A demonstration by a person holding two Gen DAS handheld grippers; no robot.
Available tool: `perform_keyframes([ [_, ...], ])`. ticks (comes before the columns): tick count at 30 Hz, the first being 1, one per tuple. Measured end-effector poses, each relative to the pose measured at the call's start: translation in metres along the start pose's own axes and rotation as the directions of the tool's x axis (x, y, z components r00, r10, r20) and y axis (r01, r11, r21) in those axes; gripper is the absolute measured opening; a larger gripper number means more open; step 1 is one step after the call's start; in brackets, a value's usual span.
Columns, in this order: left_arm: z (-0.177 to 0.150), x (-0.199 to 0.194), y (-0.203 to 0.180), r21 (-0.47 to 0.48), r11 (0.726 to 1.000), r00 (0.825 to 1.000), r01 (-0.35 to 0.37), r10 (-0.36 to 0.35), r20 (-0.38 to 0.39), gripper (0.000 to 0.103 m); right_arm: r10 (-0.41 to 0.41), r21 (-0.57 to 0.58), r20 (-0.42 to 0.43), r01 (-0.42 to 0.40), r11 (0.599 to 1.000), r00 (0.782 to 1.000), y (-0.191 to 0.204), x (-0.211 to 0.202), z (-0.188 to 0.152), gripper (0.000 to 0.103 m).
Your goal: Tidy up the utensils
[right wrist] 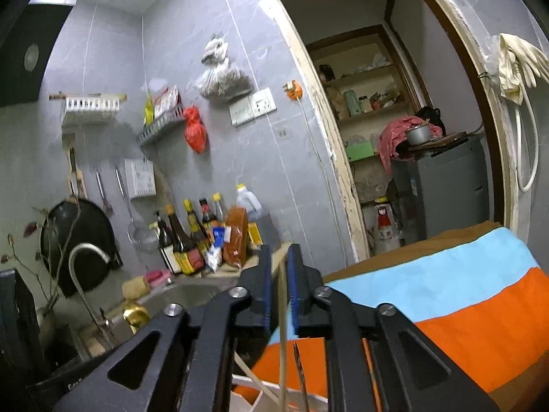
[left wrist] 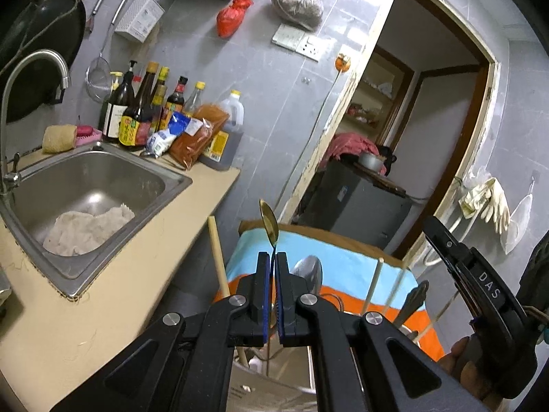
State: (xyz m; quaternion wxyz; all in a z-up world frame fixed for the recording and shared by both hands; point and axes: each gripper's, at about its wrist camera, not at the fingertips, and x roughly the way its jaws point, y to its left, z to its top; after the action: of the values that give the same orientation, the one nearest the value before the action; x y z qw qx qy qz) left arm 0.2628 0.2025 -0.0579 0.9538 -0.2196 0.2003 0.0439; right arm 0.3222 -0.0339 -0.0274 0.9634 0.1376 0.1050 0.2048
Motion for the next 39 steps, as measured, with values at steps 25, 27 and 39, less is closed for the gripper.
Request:
perform_keyframes([
  [25, 0.011, -0.062, -0.055, 0.088, 0.992, 0.995, 0.091, -0.095, 0.039, 0.088, -0.119, 0.01, 0.017, 0.119, 0.993, 0.993, -0.033, -0.103, 0.043, 0.07],
  [27, 0.007, -0.071, -0.065, 0.107, 0.991, 0.995, 0.083, -0.089, 0.045, 0.094, -0.13, 0.006, 0.02, 0.13, 0.991, 0.991, -0.038, -0.115, 0.047, 0.073],
  [39, -0.027, -0.13, -0.115, 0.195, 0.981, 0.999, 0.017, -0.023, 0.029, 0.102, -0.182, -0.027, 0.001, 0.182, 0.983, 0.983, -0.067, -0.201, 0.062, 0.091],
])
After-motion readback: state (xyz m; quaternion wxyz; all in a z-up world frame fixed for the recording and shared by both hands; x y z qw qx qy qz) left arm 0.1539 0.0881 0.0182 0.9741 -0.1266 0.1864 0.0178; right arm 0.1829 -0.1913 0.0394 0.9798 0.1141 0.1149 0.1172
